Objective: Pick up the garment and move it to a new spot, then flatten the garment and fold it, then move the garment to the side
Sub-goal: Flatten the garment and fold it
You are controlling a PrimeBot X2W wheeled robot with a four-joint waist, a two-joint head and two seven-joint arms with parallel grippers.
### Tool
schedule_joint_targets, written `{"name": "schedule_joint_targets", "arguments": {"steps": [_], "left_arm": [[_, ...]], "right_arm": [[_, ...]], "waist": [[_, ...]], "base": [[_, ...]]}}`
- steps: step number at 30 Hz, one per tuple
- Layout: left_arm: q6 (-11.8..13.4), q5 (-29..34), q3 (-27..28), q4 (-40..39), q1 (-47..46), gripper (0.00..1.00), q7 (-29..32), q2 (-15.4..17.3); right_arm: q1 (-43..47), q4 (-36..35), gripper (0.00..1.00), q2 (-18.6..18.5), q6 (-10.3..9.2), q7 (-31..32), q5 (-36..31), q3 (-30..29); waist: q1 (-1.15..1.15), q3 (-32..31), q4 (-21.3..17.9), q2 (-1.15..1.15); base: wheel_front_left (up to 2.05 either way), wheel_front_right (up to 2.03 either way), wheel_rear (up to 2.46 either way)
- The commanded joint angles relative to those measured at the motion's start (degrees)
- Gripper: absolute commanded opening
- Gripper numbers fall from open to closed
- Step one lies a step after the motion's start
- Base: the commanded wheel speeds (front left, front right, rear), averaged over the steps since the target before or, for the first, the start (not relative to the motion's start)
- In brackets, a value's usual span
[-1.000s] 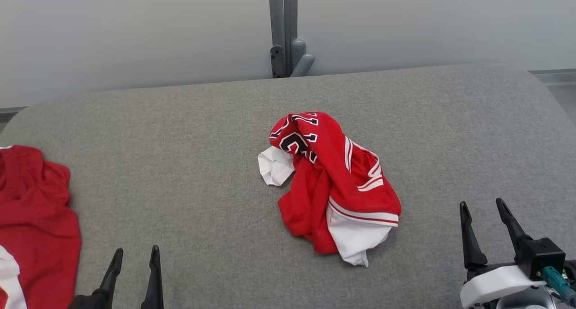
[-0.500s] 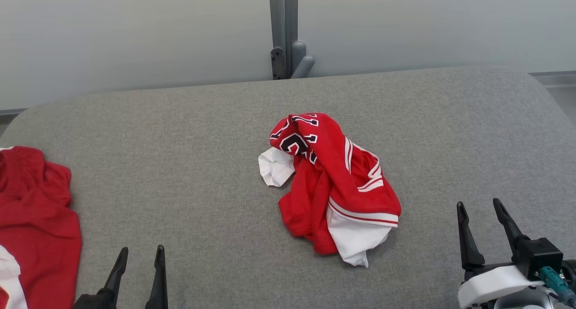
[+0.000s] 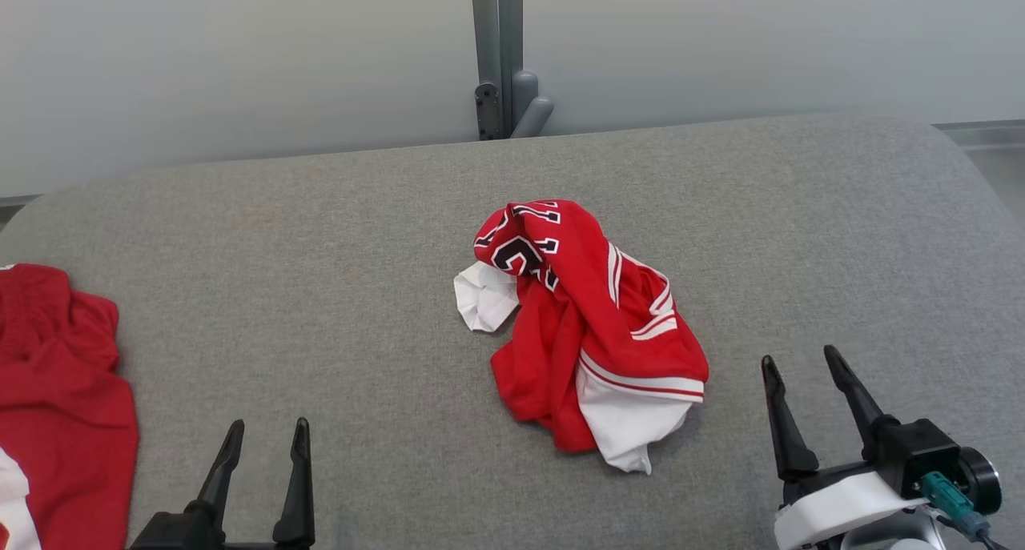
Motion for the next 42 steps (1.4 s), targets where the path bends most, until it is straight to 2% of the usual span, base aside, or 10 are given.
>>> {"name": "schedule_joint_targets", "arguments": {"steps": [1, 11, 17, 22, 27, 36, 41, 42], "left_arm": [[-0.15, -0.55, 0.00, -0.31, -0.90, 1.00, -0.02, -0.08], [-0.15, -1.73, -2.90, -0.88, -1.22, 1.00, -0.02, -0.66], [-0.15, -5.33, -10.82, 2.70, -3.37, 1.00, -0.02, -0.48], [-0.15, -9.80, -19.88, 8.40, -7.68, 1.00, 1.75, -0.92], [-0.15, -13.75, -25.35, 13.41, -12.16, 1.00, 3.89, -1.14], [-0.13, -18.95, -27.96, 25.80, -20.55, 1.00, 4.32, -1.56], [-0.14, -21.78, -29.41, 30.09, -23.62, 1.00, 3.16, -1.55], [-0.14, -22.32, -29.74, 30.69, -24.10, 0.84, 3.14, -1.54]], "right_arm": [[-0.02, 0.14, 1.00, -0.49, 0.01, -0.21, 0.72, 0.62], [-0.74, 0.96, 1.00, -1.29, 0.01, -0.21, 2.65, 4.73], [-1.38, 0.21, 1.00, -1.67, 0.01, -0.21, 2.80, 4.96], [-2.19, -0.35, 1.00, -1.65, 0.01, -0.21, 2.68, 4.88], [-2.50, -0.66, 1.00, -1.58, 0.01, -0.21, 2.41, 4.99], [-3.22, -1.48, 1.00, -0.73, 0.01, -0.21, 2.17, 4.88], [-3.46, -1.67, 1.00, -0.20, 0.01, -0.21, 2.24, 4.51], [-3.50, -1.72, 1.00, -0.11, 0.01, -0.20, 2.23, 4.47]], "waist": [[0.00, 0.00, -0.16, 0.23], [0.00, 0.23, -1.30, 0.23], [0.00, 0.54, -3.14, 0.23], [0.00, 1.07, -5.22, 0.23], [0.00, 1.59, -7.33, 0.23], [0.00, 3.74, -11.55, 0.23], [0.00, 4.82, -12.71, 0.23], [0.00, 5.02, -12.84, 0.23]], "base": [[0.00, 0.00, 0.00], [0.00, 0.00, 0.00], [0.00, 0.00, 0.00], [0.00, 0.00, 0.00], [0.00, 0.00, 0.00], [0.00, 0.00, 0.00], [0.00, 0.00, 0.00], [0.00, 0.00, 0.00]]}}
